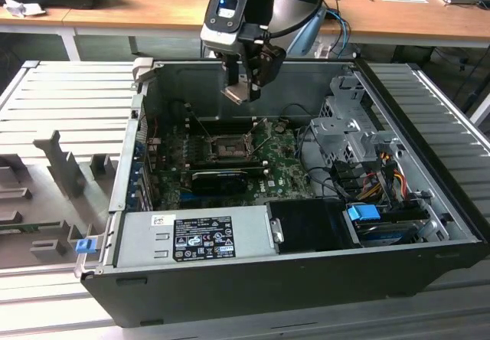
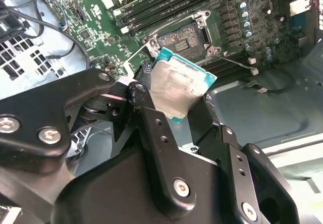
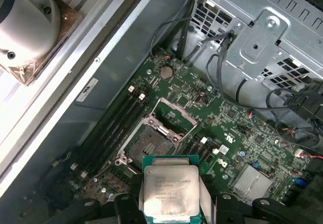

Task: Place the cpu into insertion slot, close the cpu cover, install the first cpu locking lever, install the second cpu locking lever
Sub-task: 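Place the cpu into insertion slot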

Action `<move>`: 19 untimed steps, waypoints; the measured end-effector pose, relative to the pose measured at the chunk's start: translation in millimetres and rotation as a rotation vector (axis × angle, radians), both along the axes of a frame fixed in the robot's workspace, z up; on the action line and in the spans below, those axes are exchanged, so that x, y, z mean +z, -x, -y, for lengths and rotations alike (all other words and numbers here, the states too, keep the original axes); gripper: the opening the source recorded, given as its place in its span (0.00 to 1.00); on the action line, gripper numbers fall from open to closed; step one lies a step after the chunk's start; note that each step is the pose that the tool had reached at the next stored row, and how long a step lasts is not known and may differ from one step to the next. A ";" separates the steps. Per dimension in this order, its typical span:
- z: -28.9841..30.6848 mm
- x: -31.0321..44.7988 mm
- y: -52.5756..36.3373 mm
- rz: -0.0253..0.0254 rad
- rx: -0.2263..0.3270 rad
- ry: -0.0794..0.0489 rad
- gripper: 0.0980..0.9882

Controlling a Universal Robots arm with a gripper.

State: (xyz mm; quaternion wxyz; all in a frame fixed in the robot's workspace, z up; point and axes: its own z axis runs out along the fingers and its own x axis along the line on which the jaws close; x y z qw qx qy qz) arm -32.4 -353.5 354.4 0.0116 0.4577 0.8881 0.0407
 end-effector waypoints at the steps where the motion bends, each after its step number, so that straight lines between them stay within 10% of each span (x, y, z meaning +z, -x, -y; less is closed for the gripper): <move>1: 0.0 -0.1 0.0 0.0000 -0.007 0.000 0.48; 19: -0.1 -4.8 0.0 -0.0001 -0.235 0.000 0.48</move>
